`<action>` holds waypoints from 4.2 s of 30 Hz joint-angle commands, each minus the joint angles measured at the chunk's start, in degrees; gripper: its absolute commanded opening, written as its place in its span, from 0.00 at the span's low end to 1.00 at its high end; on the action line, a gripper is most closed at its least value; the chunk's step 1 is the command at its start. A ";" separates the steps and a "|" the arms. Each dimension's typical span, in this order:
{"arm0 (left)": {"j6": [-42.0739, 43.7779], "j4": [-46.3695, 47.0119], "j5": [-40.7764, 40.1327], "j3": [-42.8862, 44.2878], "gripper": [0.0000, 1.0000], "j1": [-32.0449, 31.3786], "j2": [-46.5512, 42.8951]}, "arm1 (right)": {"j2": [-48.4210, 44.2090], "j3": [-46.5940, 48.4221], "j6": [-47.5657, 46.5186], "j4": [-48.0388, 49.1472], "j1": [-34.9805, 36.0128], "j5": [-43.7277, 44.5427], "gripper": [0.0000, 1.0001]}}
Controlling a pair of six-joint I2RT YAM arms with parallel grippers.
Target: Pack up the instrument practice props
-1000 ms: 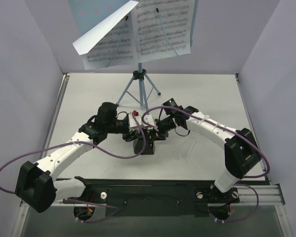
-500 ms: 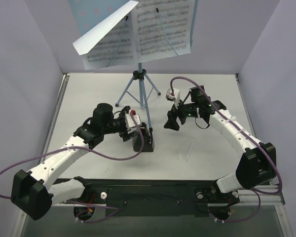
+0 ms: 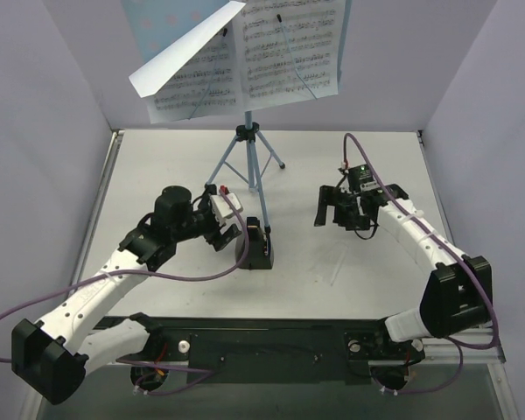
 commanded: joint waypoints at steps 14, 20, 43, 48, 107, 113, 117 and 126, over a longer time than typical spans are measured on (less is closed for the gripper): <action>-10.19 1.54 -3.35 -1.59 0.82 0.06 -3.27 | 18.82 -2.20 26.79 -9.70 -3.89 7.29 0.86; -9.93 2.07 -3.70 -3.27 0.82 0.06 -5.12 | 26.73 3.68 27.32 -11.10 -2.05 8.00 0.70; -2.55 6.90 0.78 -8.54 0.82 0.24 -14.88 | 27.18 7.47 -50.09 -18.66 9.29 3.68 0.29; -2.02 8.75 1.05 -10.74 0.82 0.24 -13.48 | 24.91 9.75 -44.94 -18.23 7.89 6.95 0.69; -1.75 15.78 -0.36 -17.33 0.84 1.73 -14.88 | 22.26 -0.88 -46.77 -12.34 12.46 7.29 0.19; -1.23 15.08 0.52 -16.54 0.84 1.64 -13.74 | 16.12 2.01 -46.51 -17.43 8.43 3.70 0.00; 0.53 14.46 2.27 -14.52 0.84 1.73 -13.21 | 6.81 5.54 -45.37 -19.19 4.46 -5.96 0.00; 0.18 18.32 6.05 -8.81 0.84 1.29 -7.95 | -9.91 12.91 -27.81 -3.73 8.58 -17.14 0.00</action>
